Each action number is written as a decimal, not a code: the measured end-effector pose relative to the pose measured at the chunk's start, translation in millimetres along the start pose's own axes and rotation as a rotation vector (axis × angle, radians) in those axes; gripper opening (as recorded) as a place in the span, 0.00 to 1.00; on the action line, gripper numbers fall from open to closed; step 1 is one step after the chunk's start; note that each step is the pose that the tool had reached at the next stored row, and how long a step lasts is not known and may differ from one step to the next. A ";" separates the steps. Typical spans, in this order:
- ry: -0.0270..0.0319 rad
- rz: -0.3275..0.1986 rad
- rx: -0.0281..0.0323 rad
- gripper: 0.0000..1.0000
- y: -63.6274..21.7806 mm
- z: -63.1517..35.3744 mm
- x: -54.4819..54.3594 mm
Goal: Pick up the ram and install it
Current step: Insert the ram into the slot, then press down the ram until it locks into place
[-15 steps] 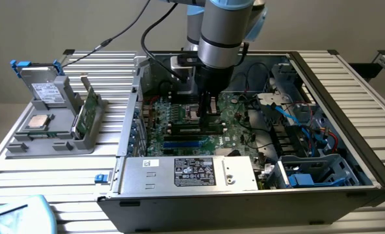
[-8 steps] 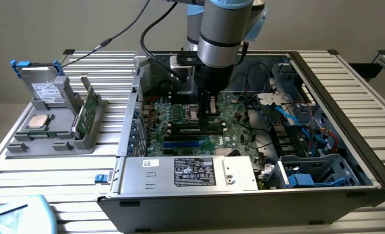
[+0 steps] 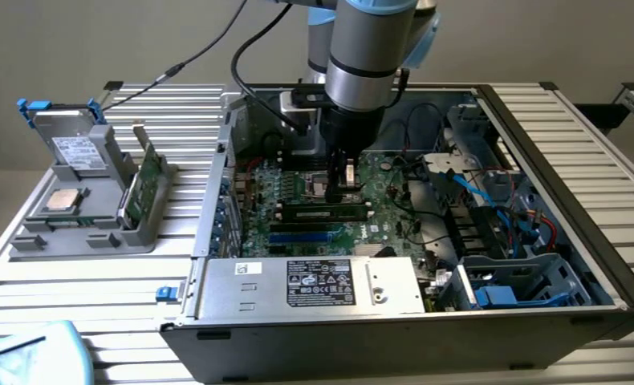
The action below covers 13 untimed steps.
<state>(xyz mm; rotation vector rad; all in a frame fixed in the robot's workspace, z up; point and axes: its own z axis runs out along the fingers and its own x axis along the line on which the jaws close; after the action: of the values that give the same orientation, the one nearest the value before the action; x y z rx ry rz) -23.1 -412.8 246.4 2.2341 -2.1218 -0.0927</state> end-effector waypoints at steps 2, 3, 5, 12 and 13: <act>0.0000 0.000 0.0000 0.11 0.0 0.0 0.0; 0.0000 0.000 0.0000 0.11 0.0 0.0 0.0; 0.0000 0.000 0.0000 0.11 0.0 0.0 0.0; 0.0001 0.000 -0.0001 0.11 0.0 0.0 0.0; 0.0001 0.000 -0.0001 0.11 0.0 0.0 0.0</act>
<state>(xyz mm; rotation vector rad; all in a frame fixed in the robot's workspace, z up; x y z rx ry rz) -23.1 -412.8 246.4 2.2341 -2.1217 -0.0927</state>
